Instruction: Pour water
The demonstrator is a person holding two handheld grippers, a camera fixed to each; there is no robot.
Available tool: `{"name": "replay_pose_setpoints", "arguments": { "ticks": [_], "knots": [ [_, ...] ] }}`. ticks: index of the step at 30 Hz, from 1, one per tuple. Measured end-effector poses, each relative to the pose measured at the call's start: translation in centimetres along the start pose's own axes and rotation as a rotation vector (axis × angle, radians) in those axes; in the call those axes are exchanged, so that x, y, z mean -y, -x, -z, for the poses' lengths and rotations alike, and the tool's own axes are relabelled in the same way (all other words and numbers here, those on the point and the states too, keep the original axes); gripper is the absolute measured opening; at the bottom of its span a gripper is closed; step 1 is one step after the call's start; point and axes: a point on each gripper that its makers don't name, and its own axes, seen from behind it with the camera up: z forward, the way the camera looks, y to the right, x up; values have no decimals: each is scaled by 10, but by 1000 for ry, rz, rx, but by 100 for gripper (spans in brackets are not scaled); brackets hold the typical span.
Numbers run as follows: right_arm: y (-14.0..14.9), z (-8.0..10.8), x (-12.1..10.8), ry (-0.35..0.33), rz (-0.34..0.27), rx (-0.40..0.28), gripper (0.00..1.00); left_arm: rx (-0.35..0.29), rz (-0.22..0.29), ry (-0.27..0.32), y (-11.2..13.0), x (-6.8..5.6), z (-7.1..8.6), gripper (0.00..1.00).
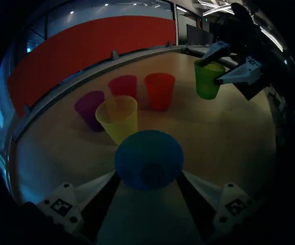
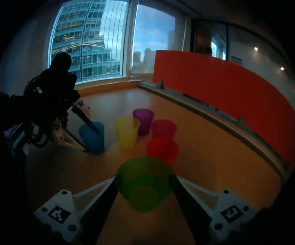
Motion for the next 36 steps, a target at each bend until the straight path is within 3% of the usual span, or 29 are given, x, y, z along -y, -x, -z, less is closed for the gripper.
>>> {"name": "replay_pose_setpoints", "arguments": {
  "ticks": [15, 24, 36],
  "knots": [
    [25, -11, 5, -13, -25, 30, 92, 23, 7, -34, 26, -5, 22, 94],
    [38, -17, 9, -25, -26, 65, 92, 7, 21, -44, 27, -7, 33, 95],
    [46, -18, 10, -26, -20, 98, 92, -2, 11, -51, 24, -6, 37, 96]
  ]
}}
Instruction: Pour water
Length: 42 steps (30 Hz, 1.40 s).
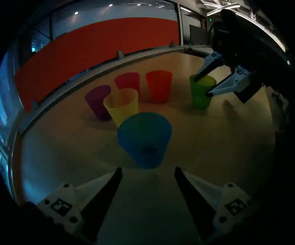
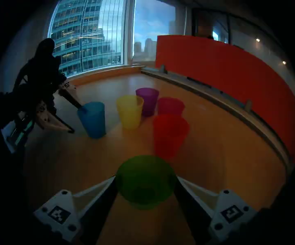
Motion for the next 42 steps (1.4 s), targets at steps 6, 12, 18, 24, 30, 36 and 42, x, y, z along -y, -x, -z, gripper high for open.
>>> {"name": "replay_pose_setpoints", "arguments": {
  "ticks": [6, 12, 18, 24, 30, 36, 42],
  "knots": [
    [3, 1, 0, 2, -2, 3, 92, 1, 1, 8, 1, -2, -1, 96],
    [4, 2, -1, 3, -5, 4, 93, 3, -1, 14, 0, -4, -2, 96],
    [6, 3, -1, 12, 1, 8, 96, 1, 3, 18, -1, -6, -1, 96],
    [10, 7, -3, 31, -2, 16, 100, -4, 8, 6, -3, -4, 3, 96],
    [11, 16, -2, 40, -15, 3, 100, -19, 22, -8, -5, -3, 8, 96],
    [18, 30, -4, 67, -24, -7, 100, -39, 50, -28, -5, -1, 17, 96],
    [23, 47, -4, 89, -50, -29, 100, -63, 74, -51, -6, -1, 26, 96]
  ]
}}
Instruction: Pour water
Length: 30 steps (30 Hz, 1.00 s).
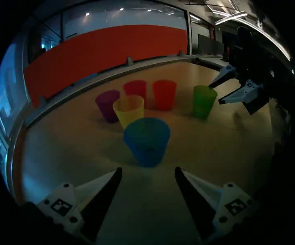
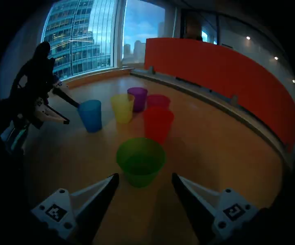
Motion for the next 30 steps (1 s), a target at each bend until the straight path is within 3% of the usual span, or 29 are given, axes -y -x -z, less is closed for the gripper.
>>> {"name": "replay_pose_setpoints", "arguments": {
  "ticks": [16, 30],
  "knots": [
    [-9, 39, -7, 85, -36, -102, 100, -108, 67, -85, -19, 11, 23, 96],
    [-24, 57, -17, 150, -83, -186, 100, -202, 98, -161, -33, 27, 38, 96]
  ]
}}
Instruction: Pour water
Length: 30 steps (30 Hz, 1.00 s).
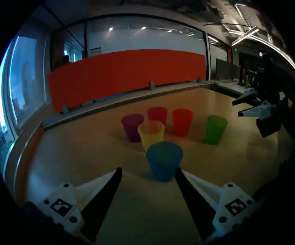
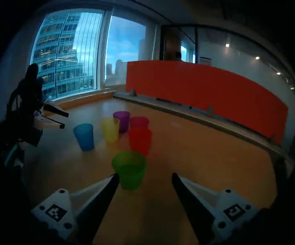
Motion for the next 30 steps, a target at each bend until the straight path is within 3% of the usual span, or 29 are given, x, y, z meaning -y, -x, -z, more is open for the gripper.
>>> {"name": "replay_pose_setpoints", "arguments": {
  "ticks": [9, 18, 30],
  "knots": [
    [-35, 10, -19, 91, -44, -119, 100, -112, 24, -97, -30, 24, 9, 96],
    [-69, 23, -55, 239, -60, -260, 100, -226, 26, -180, -56, 38, 18, 96],
    [-85, 48, -92, 442, -80, -399, 100, -360, 20, -303, -83, 60, 34, 96]
  ]
}}
